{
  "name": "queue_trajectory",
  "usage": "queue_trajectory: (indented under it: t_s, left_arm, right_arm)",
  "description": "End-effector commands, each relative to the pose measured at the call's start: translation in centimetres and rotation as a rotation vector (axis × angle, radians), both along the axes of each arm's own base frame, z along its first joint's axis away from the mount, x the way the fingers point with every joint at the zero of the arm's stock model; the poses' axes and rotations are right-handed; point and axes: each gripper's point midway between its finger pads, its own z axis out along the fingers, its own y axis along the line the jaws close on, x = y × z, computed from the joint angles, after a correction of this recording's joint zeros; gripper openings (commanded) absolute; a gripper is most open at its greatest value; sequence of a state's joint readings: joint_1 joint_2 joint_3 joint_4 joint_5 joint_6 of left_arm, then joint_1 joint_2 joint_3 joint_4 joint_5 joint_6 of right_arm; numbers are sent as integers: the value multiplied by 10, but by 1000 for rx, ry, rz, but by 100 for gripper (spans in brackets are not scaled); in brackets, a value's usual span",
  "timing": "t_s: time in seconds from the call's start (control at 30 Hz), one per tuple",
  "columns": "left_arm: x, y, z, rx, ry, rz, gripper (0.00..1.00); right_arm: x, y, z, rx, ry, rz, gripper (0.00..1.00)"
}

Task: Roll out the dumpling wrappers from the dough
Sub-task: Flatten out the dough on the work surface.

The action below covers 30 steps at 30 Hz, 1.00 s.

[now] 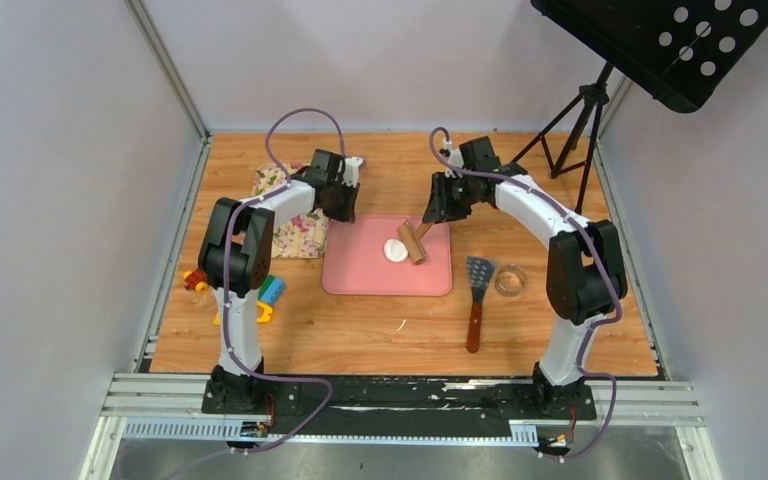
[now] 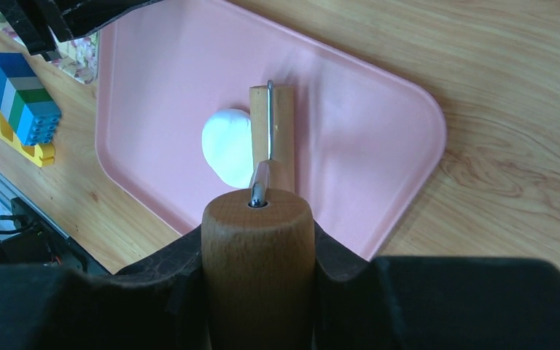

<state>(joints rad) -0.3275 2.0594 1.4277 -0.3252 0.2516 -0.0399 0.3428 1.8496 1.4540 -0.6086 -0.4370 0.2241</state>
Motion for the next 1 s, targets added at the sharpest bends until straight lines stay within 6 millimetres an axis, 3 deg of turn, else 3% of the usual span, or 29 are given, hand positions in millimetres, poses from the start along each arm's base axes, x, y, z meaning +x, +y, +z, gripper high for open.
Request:
queue_trajectory:
  t_s: [0.0, 0.3, 0.4, 0.5, 0.6, 0.67, 0.8, 0.97]
  left_arm:
    - [0, 9, -14, 48, 25, 26, 0]
    - [-1, 8, -14, 42, 27, 22, 0]
    - [-1, 8, -12, 40, 24, 21, 0]
    - [-1, 8, -11, 38, 21, 20, 0]
    - [0, 7, -10, 36, 18, 20, 0]
    - [0, 7, -10, 35, 19, 19, 0]
    - [0, 8, -11, 41, 18, 21, 0]
    - [0, 9, -11, 47, 18, 20, 0]
  right_arm:
    - [8, 35, 12, 84, -28, 38, 0]
    - [20, 59, 24, 59, -124, 76, 0]
    - [32, 53, 45, 20, -215, 87, 0]
    - [39, 48, 80, -14, -332, 146, 0]
    - [36, 48, 110, -34, -407, 253, 0]
    - [31, 49, 119, -53, -405, 327, 0]
    - [13, 63, 114, -52, -394, 547, 0]
    - [-15, 73, 80, -138, -415, 801, 0]
